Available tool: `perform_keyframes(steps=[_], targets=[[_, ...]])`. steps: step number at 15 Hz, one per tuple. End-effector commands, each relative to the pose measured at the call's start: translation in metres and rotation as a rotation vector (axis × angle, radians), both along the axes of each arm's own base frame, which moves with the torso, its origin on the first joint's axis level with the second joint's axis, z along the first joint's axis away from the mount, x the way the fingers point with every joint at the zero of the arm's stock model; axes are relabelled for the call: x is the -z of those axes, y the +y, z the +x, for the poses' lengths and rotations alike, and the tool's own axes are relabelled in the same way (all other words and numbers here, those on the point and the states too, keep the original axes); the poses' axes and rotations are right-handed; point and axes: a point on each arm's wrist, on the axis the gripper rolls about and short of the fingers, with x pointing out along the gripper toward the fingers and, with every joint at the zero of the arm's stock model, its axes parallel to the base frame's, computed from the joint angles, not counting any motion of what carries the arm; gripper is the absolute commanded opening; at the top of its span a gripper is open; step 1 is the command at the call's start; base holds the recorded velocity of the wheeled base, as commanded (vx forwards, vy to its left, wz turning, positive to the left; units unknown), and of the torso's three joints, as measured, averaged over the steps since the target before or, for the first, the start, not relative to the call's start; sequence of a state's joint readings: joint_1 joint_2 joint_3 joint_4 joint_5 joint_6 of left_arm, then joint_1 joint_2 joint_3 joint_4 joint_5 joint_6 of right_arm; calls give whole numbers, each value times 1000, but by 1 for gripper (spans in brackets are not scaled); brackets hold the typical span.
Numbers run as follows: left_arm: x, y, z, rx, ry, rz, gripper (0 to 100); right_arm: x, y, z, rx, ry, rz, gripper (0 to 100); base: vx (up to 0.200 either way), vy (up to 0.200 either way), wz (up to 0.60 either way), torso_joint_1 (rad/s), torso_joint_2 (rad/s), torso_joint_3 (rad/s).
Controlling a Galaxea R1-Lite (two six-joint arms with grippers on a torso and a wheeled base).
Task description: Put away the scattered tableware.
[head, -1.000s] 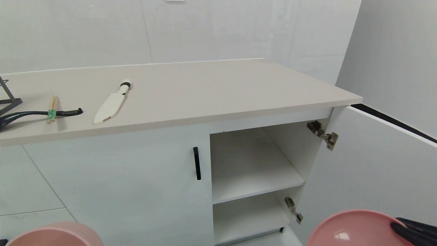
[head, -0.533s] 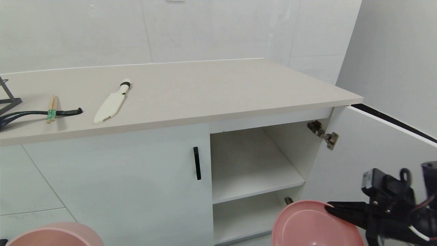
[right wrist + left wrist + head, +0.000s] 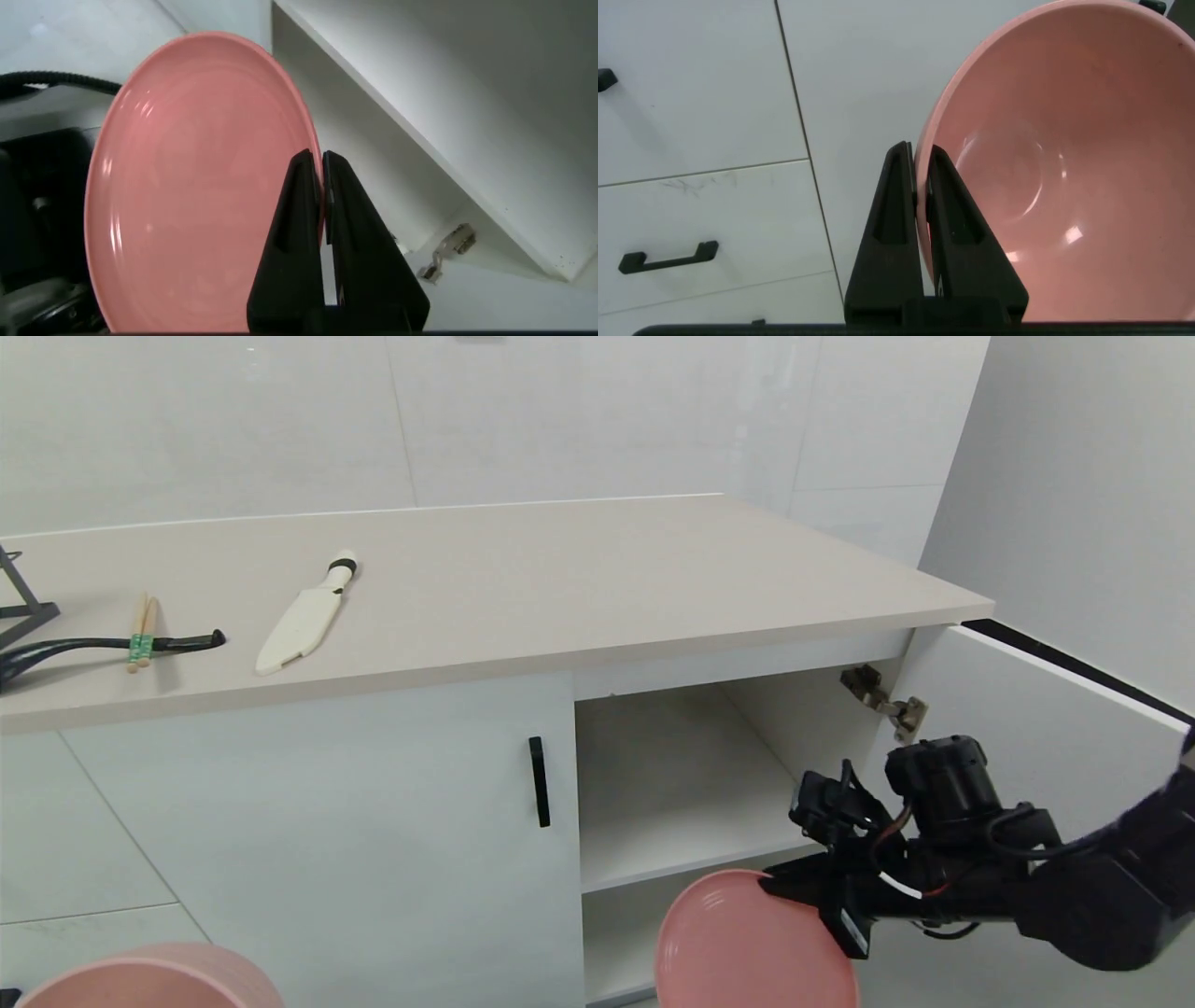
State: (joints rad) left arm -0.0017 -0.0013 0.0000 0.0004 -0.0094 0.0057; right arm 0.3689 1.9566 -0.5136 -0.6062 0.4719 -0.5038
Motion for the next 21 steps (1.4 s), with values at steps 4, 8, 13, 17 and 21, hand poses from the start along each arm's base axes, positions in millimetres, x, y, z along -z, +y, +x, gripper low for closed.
perform_keyframes(steps=[4, 8, 13, 17, 21], targets=[[0, 0, 0, -2, 1, -1, 0, 40, -6, 48, 110, 36, 25, 0, 0, 0, 0, 0, 0, 0], [0, 0, 0, -2, 1, -3, 0, 59, -1, 60, 176, 37, 101, 0, 0, 0, 0, 0, 0, 0], [0, 0, 0, -2, 1, -1, 0, 73, 4, 89, 260, -33, 182, 0, 0, 0, 0, 0, 0, 0], [0, 0, 0, -2, 1, -3, 0, 71, 16, 124, 439, 33, 349, 0, 0, 0, 0, 0, 0, 0], [0, 0, 0, -2, 2, -3, 0, 83, 20, 140, 596, 89, 382, 0, 0, 0, 0, 0, 0, 0]])
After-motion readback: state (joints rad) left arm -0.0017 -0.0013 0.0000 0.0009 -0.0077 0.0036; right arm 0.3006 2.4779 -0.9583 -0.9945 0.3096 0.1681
